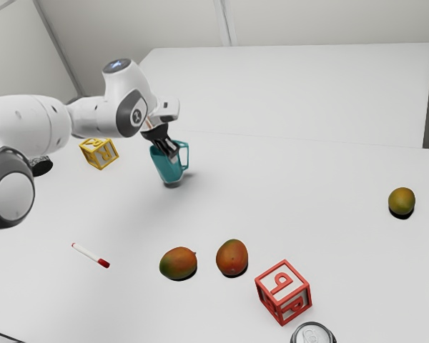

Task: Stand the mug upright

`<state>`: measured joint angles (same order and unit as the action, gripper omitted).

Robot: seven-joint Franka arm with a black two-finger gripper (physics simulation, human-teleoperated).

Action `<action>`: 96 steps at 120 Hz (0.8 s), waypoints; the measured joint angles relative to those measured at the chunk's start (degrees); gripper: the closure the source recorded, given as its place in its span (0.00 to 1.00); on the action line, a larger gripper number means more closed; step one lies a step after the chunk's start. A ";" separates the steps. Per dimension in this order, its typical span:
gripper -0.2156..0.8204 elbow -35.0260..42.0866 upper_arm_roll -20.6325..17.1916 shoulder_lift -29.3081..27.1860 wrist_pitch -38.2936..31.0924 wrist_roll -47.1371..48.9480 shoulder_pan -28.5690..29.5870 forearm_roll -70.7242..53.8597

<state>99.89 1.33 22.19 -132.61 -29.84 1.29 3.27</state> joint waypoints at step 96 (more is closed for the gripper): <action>0.31 -5.83 -1.66 -10.31 11.53 12.31 0.10 0.57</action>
<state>94.06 -0.33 11.88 -121.08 -17.53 1.39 3.84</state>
